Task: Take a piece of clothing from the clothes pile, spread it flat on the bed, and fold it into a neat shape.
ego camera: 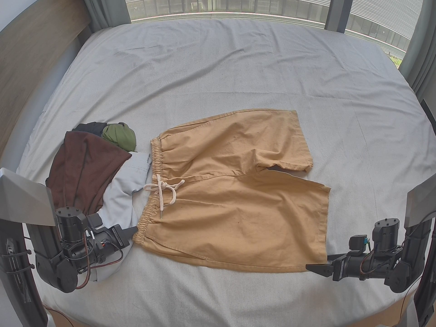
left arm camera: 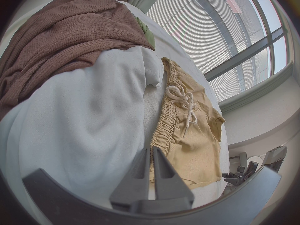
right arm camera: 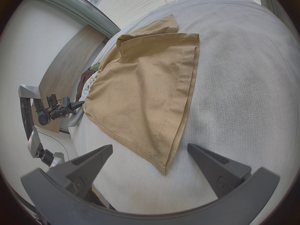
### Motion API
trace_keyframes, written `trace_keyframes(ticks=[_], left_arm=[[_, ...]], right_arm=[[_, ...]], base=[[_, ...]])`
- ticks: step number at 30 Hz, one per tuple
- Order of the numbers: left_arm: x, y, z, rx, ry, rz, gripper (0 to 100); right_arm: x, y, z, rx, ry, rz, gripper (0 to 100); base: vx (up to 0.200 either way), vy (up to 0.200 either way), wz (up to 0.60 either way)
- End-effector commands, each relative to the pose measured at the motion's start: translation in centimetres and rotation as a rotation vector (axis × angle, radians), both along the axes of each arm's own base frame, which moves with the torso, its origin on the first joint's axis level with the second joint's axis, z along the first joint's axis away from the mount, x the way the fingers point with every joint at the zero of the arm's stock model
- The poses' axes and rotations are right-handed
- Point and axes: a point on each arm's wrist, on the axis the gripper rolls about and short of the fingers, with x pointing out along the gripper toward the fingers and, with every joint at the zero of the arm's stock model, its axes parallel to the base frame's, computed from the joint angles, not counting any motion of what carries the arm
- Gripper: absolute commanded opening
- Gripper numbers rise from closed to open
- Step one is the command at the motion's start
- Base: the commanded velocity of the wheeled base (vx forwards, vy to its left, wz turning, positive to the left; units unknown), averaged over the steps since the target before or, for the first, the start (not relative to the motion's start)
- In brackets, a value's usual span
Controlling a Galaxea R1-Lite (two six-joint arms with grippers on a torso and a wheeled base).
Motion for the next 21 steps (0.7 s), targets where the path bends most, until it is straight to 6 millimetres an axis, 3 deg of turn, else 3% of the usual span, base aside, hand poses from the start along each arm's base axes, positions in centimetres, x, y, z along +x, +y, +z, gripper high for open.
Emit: trace_keyframes(ticks=[1,7,11,13,15,21], left_arm=[[-0.1,-0.1,0.0,-0.001,0.002,-0.002,100],[0.2,0.1,0.4,0.0,-0.023,0.011,100],[0.3,0.7,3.5,-0.023,-0.141,0.027,100],[-0.4,0.5,6.5,-0.054,-0.241,0.003,100],[-0.9,-0.3,8.1,-0.087,-0.294,-0.058,100],[-0.7,-1.8,9.1,-0.111,-0.34,-0.162,100]], right_arm=[[-0.4,0.0,-0.1,-0.003,0.015,0.002,100],[-0.4,-0.1,0.2,0.003,-0.004,0.0,100],[0.2,-0.2,1.2,0.019,-0.1,-0.012,100],[1.1,-0.5,2.9,0.033,-0.204,-0.028,100],[1.6,-0.5,4.7,0.052,-0.295,-0.034,100],[3.8,-0.1,8.6,0.142,-0.478,-0.038,100]], base=[[0.0,0.0,0.0],[0.0,0.0,0.0],[0.0,0.0,0.0],[0.0,0.0,0.0],[0.0,0.0,0.0],[0.0,0.0,0.0]])
